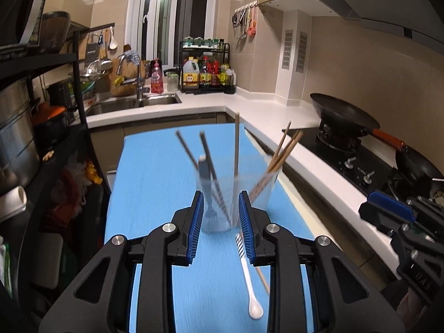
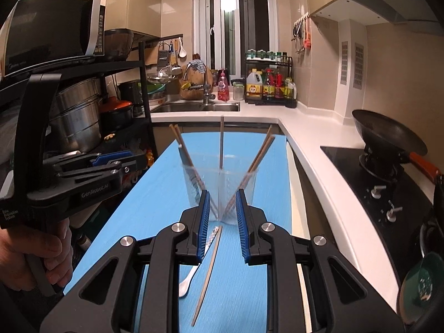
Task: Organize utensils
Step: 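Lower both chopsticks into the clear holder and open both tools, then grasp the white spoon with the left tool while the right tool grasps the last chopstick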
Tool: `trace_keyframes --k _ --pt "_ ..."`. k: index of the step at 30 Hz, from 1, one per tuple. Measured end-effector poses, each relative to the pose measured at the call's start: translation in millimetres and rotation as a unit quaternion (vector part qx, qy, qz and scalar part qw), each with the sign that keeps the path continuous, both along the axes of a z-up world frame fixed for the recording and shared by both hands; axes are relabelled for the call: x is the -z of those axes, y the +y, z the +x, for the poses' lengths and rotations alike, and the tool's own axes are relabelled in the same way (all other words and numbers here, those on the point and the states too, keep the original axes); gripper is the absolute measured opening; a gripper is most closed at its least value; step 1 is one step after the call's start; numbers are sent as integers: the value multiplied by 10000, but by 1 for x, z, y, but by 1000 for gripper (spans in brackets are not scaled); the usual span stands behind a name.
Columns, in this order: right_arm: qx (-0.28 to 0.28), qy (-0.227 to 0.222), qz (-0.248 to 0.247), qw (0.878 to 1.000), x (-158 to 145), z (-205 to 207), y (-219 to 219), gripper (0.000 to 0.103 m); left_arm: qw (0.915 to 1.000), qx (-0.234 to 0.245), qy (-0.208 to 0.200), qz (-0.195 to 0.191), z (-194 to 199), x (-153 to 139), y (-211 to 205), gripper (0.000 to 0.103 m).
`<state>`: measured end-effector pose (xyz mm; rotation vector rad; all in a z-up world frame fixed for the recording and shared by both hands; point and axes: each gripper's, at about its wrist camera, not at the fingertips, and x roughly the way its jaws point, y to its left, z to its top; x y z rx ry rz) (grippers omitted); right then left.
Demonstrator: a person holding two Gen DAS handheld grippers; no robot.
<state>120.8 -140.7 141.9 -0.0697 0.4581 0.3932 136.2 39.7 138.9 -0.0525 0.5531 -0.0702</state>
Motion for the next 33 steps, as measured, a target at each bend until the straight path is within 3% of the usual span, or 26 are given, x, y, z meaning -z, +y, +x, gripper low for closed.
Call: trace_keyframes --k 4,11,15,18,21,23,27,33 --pt "-12 161 77 9998 26 -13 -6 9 9998 -123 144 -9 -28 35 10 26" --pt "41 291 122 9995 79 -27 -2 9 9976 -474 474 -199 -57 95 24 26" --pt "220 284 50 9993 121 -31 6 10 9977 -562 370 -36 -65 107 17 26" --pt "130 706 -152 9973 148 -23 19 10 9972 -579 447 120 -65 117 12 26" --pt "-16 864 -257 9959 158 -20 30 12 9967 -628 510 -6 -61 120 18 26" --pt "-77 1007 -377 9942 167 -19 37 18 9962 -668 528 -157 -61 119 22 26" --pt "-101 1401 -473 9890 184 -13 42 20 9949 -683 602 -436 -61 121 29 26" --pt "-58 1475 -645 9869 192 -14 47 22 9925 -547 788 -755 -59 132 29 26"
